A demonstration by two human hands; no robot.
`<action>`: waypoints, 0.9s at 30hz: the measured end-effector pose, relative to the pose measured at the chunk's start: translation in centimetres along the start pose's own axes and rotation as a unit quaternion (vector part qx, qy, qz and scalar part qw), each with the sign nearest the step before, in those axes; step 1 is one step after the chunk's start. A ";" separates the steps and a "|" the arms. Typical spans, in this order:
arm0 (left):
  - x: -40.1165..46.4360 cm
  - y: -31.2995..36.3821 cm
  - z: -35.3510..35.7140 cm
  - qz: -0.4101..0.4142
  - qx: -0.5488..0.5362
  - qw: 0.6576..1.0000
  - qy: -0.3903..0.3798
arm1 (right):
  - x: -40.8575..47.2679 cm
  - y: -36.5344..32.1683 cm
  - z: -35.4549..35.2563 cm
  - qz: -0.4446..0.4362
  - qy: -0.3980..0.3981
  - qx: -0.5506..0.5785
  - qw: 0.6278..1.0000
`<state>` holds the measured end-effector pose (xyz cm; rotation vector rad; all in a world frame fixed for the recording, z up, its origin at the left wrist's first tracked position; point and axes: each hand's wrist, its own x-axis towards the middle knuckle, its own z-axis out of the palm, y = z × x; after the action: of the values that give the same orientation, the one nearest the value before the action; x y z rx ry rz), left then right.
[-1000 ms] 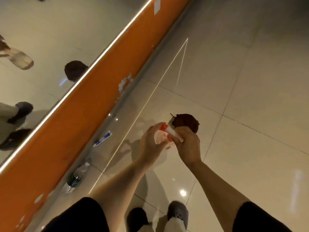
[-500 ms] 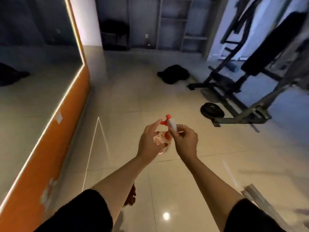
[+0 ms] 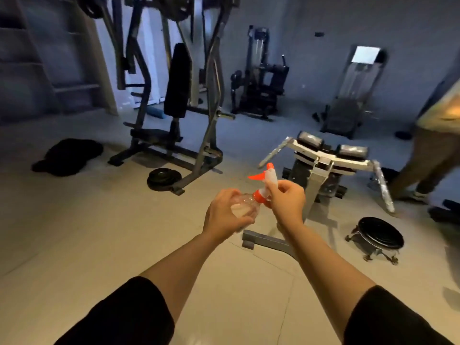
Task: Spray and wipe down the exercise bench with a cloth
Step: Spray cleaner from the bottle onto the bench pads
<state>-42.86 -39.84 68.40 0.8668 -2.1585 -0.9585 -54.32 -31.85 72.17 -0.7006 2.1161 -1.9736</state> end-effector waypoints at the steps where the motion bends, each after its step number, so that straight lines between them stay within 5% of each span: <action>1: 1.2 0.9 1.6 0.026 0.021 0.999 -0.024 | 1.6 0.4 -1.3 0.007 0.026 -0.005 1.000; 8: 11.0 4.2 10.7 0.090 0.140 0.979 -0.114 | 14.6 5.2 -5.5 0.099 0.086 -0.011 0.991; 15: 19.6 1.3 13.0 -0.013 0.027 0.985 -0.171 | 23.9 9.8 -3.5 0.127 -0.184 0.045 0.974; 19: 23.9 -1.7 12.1 -0.054 -0.024 0.963 -0.261 | 26.4 11.4 0.2 0.186 -0.203 0.122 0.954; 27: 34.4 -9.4 11.5 -0.068 -0.013 0.947 -0.313 | 32.3 15.2 10.1 0.271 -0.193 0.202 0.921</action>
<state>-68.91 -66.39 63.76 0.7722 -2.6216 -1.4846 -81.73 -54.87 62.46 -0.3350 1.4074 -1.7003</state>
